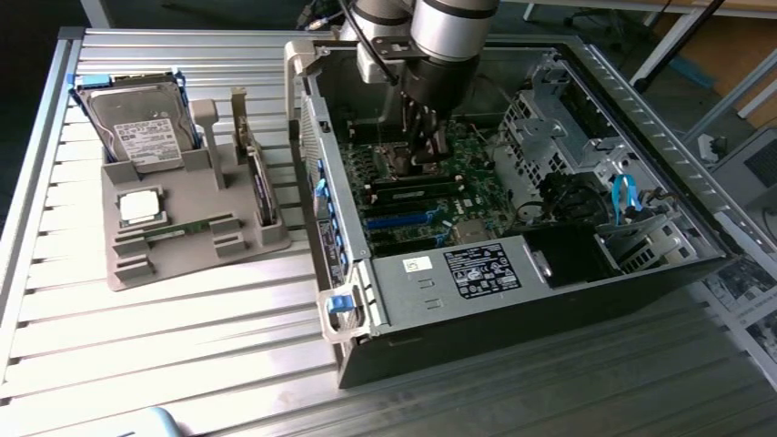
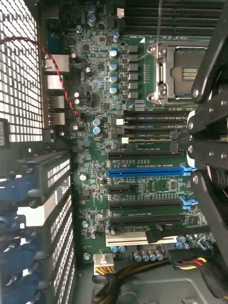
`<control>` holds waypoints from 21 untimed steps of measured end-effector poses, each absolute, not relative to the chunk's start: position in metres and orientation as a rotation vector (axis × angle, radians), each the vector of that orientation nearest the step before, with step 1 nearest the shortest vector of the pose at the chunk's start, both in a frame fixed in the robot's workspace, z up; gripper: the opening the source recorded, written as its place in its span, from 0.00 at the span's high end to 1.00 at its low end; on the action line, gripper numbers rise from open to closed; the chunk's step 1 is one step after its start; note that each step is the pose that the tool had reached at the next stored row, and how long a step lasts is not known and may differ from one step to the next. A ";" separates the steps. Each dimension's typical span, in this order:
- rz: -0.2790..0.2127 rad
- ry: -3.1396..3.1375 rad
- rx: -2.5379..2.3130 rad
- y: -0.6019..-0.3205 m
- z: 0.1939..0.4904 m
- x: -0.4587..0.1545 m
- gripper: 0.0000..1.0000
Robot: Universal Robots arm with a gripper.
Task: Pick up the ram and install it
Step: 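Press down the ram until it locks into place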
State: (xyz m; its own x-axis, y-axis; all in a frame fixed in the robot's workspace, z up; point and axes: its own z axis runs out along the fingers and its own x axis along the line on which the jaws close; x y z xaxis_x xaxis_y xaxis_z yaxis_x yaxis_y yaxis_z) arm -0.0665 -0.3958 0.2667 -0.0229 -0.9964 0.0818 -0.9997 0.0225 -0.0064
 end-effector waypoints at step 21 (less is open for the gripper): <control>0.093 -2.205 2.156 -0.396 0.267 -0.032 0.89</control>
